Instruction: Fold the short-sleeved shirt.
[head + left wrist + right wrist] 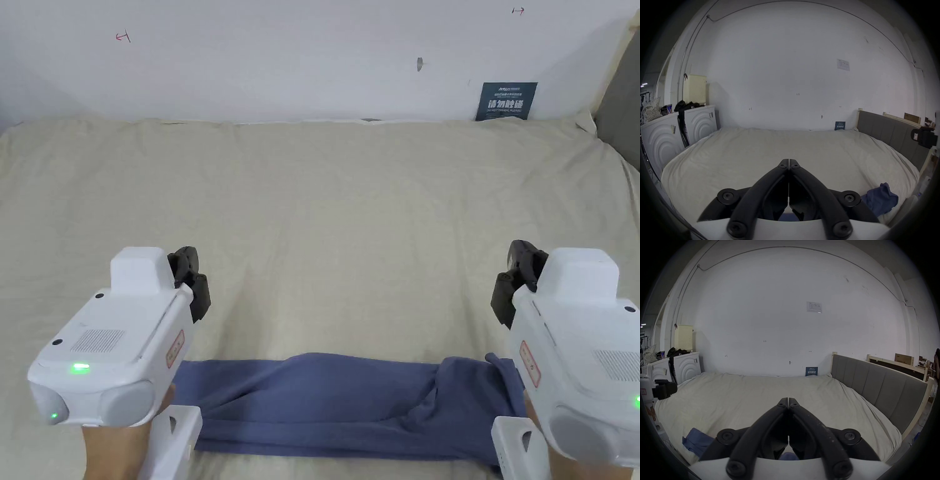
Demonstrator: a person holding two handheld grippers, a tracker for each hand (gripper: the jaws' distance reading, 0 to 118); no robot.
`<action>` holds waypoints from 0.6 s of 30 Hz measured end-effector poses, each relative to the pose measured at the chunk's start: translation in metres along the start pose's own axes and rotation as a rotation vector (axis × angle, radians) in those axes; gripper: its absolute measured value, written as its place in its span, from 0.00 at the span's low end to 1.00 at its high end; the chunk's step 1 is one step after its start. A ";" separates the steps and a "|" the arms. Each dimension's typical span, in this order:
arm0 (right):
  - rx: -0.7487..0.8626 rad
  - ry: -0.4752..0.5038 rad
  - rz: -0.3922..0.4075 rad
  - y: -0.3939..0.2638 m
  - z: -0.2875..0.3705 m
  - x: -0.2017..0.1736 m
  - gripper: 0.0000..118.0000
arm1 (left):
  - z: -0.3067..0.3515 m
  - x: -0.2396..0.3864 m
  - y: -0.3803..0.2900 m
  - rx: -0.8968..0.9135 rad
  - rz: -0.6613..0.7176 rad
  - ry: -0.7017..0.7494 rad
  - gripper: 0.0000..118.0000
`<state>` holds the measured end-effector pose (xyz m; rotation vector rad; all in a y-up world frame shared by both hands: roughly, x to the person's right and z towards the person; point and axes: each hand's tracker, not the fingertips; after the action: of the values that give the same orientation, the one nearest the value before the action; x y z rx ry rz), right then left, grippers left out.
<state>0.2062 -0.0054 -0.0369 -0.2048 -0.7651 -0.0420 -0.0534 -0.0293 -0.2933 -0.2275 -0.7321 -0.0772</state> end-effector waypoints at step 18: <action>-0.078 0.015 0.028 -0.008 -0.033 -0.010 0.01 | -0.047 -0.158 -0.090 -0.688 0.491 -0.271 0.01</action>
<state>0.2208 -0.0204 -0.0657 -0.2891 -0.7462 -0.0474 -0.1530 -0.1295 -0.4168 -1.0846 -0.8807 0.1777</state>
